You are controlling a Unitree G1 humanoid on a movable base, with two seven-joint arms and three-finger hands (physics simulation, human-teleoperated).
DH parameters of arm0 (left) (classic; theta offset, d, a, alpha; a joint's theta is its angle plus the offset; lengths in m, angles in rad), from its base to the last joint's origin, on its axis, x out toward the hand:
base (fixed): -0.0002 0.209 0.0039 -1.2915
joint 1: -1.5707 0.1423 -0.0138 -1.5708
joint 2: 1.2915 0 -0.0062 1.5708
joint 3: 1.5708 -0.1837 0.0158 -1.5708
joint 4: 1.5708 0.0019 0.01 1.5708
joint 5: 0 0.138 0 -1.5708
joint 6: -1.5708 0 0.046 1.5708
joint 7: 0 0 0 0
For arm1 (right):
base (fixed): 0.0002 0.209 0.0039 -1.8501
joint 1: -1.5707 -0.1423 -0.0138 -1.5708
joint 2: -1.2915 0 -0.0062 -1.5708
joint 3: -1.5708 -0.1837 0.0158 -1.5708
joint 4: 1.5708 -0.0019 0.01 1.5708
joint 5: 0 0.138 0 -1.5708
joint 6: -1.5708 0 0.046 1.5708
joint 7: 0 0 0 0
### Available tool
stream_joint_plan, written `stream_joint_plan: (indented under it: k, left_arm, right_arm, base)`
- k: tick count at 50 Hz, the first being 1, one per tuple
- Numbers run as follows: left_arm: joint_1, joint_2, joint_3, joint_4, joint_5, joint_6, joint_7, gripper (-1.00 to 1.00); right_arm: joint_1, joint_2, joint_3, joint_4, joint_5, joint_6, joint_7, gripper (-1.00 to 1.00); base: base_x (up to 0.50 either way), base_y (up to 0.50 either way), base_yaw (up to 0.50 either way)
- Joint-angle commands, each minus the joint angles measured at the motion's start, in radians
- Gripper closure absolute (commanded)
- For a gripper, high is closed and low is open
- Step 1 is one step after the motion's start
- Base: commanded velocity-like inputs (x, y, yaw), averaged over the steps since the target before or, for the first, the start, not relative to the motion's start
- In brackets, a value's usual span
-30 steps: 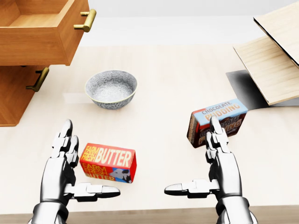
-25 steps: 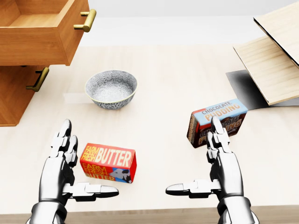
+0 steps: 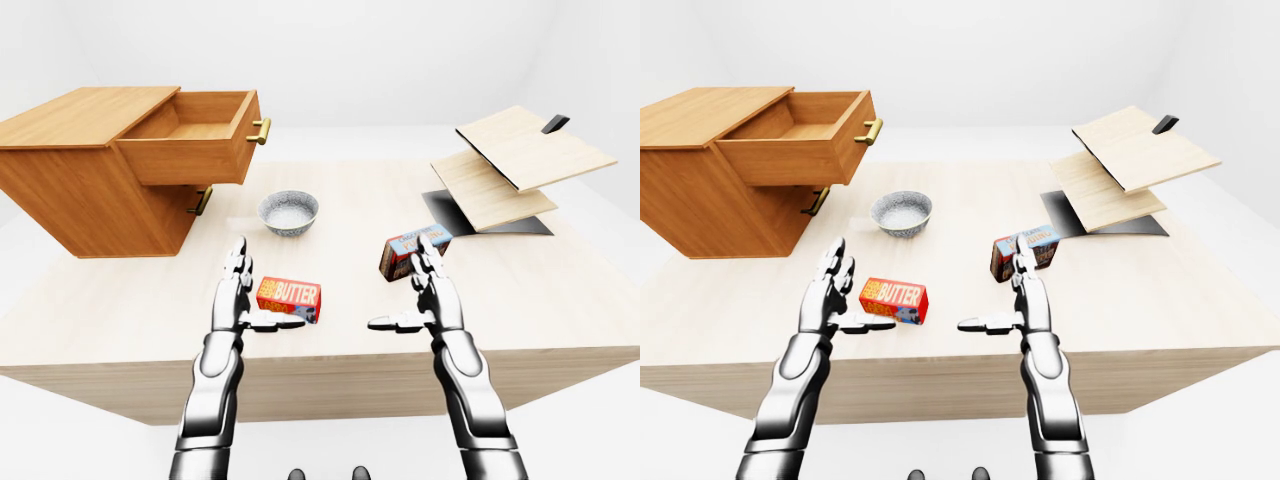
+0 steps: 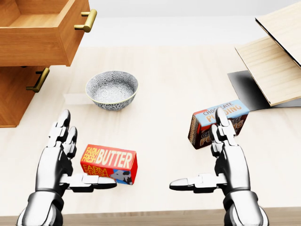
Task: Close the top drawer of the cabinet.
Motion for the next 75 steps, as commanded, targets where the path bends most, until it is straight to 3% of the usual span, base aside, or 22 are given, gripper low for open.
stream_joint_plan:
  k: [1, 12, 34, 52, 62, 72, 75]
  left_arm:
    - [-0.103, 0.025, 0.021, -0.048, -0.01, 0.025, -0.012, -1.0]
    - [-0.16, 0.035, 0.024, -0.104, -0.011, 0.025, -0.015, -1.0]
    - [-0.121, 0.012, 0.0, -0.177, -0.006, 0.025, -0.009, -1.0]
    - [-0.125, 0.011, -0.002, -0.179, -0.005, 0.025, -0.012, -1.0]
    - [-0.13, 0.012, -0.001, -0.174, -0.007, 0.025, -0.012, -1.0]
    - [-0.146, 0.022, 0.008, -0.167, -0.006, 0.025, -0.014, -1.0]
    - [-0.182, 0.046, 0.026, -0.131, 0.016, 0.025, -0.021, -1.0]
  right_arm:
    - [-0.076, -0.012, -0.02, -0.127, 0.013, 0.018, -0.008, -1.0]
    - [-0.193, -0.029, -0.019, -0.198, 0.026, 0.018, -0.028, -1.0]
    - [-0.17, -0.022, -0.005, -0.256, 0.0, 0.018, 0.003, -1.0]
    - [-0.161, -0.018, -0.006, -0.277, 0.004, 0.018, 0.022, -1.0]
    - [-0.167, -0.019, -0.001, -0.28, 0.006, 0.018, 0.019, -1.0]
    - [-0.166, -0.021, -0.004, -0.28, 0.006, 0.018, 0.021, -1.0]
    - [-0.163, -0.021, -0.003, -0.28, 0.002, 0.018, 0.023, -1.0]
  base:
    - [0.0, 0.0, 0.0]
    - [0.0, 0.0, 0.0]
    - [0.02, -0.1, 0.0]
    - [0.41, -0.17, 0.0]
    - [0.01, 0.0, 0.0]
    - [0.0, 0.0, 0.0]
    - [0.0, 0.0, 0.0]
